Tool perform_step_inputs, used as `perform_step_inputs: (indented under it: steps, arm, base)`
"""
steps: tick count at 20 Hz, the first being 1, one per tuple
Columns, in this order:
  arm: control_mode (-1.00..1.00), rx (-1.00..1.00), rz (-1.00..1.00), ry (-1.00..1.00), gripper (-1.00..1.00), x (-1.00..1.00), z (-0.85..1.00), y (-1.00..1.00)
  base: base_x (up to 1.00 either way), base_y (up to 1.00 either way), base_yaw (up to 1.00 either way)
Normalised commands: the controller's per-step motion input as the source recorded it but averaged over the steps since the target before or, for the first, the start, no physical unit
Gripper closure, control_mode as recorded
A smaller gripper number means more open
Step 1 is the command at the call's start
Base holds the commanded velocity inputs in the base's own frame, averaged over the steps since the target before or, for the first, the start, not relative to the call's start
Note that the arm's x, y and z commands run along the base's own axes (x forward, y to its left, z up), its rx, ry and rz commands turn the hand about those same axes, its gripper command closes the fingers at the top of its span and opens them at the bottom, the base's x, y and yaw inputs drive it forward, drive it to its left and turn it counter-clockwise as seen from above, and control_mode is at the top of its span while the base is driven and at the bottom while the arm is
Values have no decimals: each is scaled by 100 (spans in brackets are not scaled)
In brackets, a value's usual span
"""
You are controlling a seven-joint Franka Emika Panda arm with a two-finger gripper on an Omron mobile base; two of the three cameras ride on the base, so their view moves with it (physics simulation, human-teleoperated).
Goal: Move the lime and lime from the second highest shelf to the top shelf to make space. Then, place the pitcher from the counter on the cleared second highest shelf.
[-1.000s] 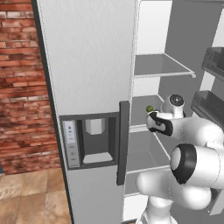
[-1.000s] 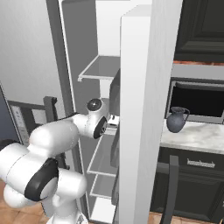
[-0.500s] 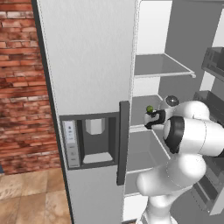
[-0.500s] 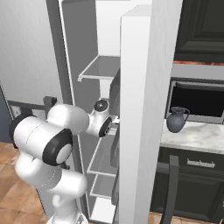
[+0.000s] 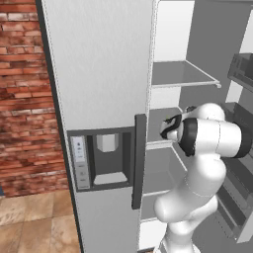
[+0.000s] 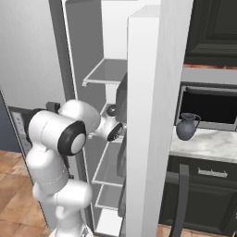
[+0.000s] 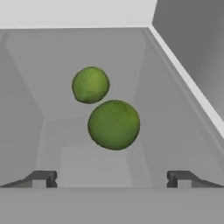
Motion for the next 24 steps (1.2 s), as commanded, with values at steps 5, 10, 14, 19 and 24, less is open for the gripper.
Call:
perform_step_inputs:
  steps: [5,10,14,19,24]
  arm:
    - [-100,0,0,0,-100,24,-7,-14]
    - [-100,0,0,0,-100,23,-12,-5]
    - [-100,0,0,0,-100,24,-16,0]
    - [-100,0,0,0,-100,27,-14,0]
    - [-100,0,0,0,100,26,-16,0]
  base:
    - [0,0,0]
    - [0,0,0]
    - [0,0,0]
    - [0,0,0]
    - [0,0,0]
